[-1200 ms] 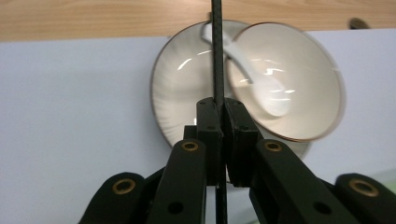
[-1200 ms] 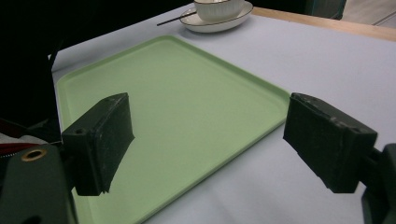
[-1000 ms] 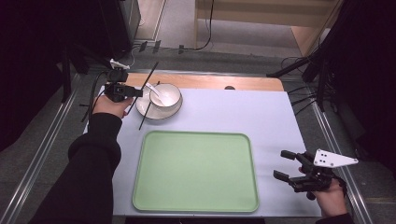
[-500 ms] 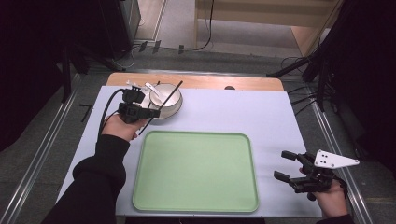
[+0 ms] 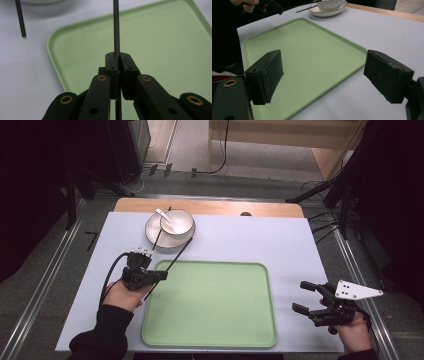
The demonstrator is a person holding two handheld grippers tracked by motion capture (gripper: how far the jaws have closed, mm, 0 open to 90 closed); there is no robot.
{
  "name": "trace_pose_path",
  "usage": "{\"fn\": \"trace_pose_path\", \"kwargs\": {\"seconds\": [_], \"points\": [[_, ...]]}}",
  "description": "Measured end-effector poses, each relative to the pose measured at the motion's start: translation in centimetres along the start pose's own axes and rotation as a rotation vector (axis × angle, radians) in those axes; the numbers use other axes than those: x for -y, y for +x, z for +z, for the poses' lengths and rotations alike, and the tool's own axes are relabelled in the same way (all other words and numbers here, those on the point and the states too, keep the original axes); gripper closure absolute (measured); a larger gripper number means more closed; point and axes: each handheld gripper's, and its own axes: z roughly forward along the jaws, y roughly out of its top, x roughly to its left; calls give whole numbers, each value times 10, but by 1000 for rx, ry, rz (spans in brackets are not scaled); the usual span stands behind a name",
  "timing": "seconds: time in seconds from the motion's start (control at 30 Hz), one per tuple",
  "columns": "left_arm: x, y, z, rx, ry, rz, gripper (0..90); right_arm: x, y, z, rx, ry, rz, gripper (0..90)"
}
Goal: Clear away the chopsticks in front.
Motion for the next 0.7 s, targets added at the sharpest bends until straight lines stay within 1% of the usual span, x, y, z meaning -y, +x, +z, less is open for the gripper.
{"fn": "trace_pose_path", "kwargs": {"seconds": [0.03,0.07,0.13,0.27,0.3,0.37,0.43,0.47,0.5,0.53,0.57,0.6,0.7], "points": [[5,-1,1,-2,9,1,858,0,0,0,-3,0,1,162],[5,-1,1,-2,9,1,858,-1,0,1,-5,2,-2,162],[18,-6,4,6,39,-9,857,-2,0,3,-7,1,-7,162],[32,-9,0,16,55,-24,857,-3,0,5,-14,2,-13,162],[35,-9,0,23,59,-32,857,-3,-1,6,-15,2,-13,162],[42,-9,1,20,71,-53,856,-4,-1,6,-17,4,-14,162],[44,-9,1,20,78,-57,856,-4,-1,7,-17,6,-15,162],[46,-8,3,19,86,-76,856,-4,-1,7,-20,3,-12,162],[50,-8,8,6,100,-85,856,-4,-2,8,-21,3,-16,162],[50,-8,8,6,100,-85,856,-4,-2,8,-21,3,-16,162],[51,-8,12,-9,125,-84,856,-5,-2,8,-22,5,-17,162],[52,-8,14,-10,142,-87,856,-5,-2,8,-23,5,-17,162],[52,-9,21,-19,157,-86,854,-5,-1,9,-24,4,-15,162]]}}
